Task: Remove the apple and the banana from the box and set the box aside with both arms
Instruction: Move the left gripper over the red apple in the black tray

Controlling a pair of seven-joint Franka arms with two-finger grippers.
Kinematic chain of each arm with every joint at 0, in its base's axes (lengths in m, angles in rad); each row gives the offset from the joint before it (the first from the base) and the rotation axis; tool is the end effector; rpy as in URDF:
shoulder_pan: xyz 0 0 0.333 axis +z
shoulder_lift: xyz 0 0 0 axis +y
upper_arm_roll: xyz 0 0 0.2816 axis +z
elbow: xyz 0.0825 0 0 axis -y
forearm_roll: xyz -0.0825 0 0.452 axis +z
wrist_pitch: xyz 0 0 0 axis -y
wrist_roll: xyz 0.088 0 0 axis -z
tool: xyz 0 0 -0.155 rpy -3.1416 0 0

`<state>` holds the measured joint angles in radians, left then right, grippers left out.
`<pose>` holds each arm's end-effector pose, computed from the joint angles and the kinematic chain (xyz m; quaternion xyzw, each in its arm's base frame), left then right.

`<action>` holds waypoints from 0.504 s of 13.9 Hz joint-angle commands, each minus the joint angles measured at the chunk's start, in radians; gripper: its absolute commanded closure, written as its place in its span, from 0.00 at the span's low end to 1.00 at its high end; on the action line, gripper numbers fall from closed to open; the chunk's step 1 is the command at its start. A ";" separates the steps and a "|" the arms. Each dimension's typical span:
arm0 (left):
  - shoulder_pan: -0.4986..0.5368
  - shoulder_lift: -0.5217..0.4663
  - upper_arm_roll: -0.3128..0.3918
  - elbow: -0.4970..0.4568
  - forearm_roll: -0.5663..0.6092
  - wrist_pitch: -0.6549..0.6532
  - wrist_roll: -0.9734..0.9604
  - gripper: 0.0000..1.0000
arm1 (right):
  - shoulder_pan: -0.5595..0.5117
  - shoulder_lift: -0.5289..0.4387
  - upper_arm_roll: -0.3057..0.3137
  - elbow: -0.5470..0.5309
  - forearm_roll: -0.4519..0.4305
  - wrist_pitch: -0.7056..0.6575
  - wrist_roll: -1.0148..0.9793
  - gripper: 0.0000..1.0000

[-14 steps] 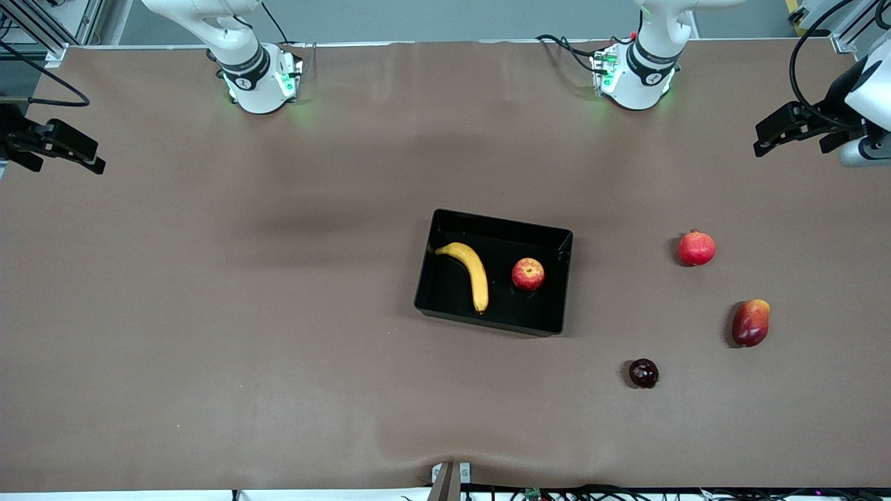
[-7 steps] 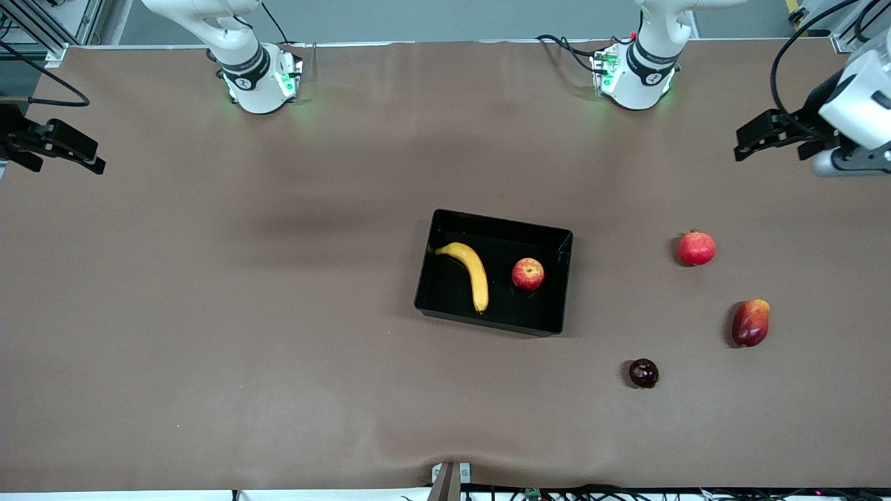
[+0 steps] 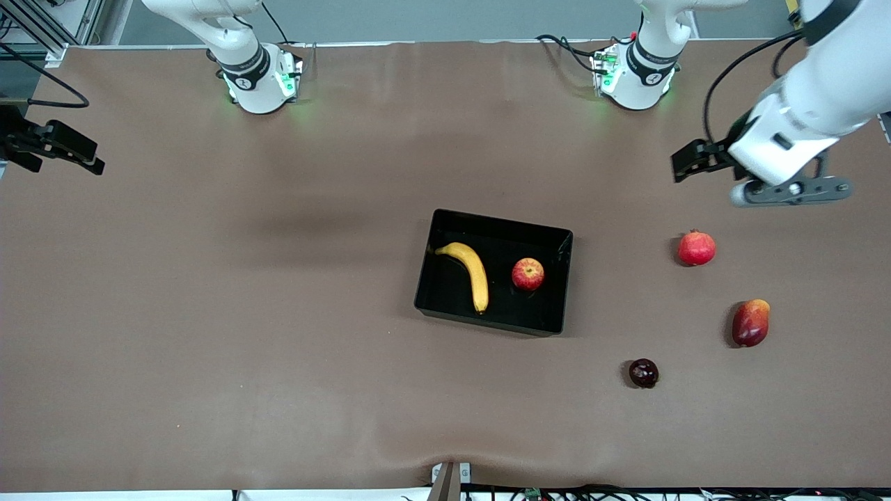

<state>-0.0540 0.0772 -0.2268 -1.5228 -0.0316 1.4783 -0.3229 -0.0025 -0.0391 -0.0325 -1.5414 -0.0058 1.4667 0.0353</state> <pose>0.6014 -0.1751 0.5135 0.9977 0.0203 -0.0644 0.0056 0.5987 -0.0222 0.5728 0.9992 -0.0354 -0.0178 0.0023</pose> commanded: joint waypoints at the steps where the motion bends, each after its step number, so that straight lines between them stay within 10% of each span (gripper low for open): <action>1: 0.000 0.039 -0.058 0.004 -0.001 0.046 -0.053 0.00 | -0.022 0.019 0.000 0.027 -0.028 -0.005 0.005 0.00; 7: -0.070 0.134 -0.120 -0.016 0.054 0.163 -0.194 0.00 | -0.017 0.041 0.002 0.029 -0.023 -0.002 0.015 0.00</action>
<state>-0.0794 0.1903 -0.3412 -1.5330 -0.0228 1.6086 -0.4531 -0.0182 -0.0146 -0.0395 -1.5382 -0.0165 1.4718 0.0353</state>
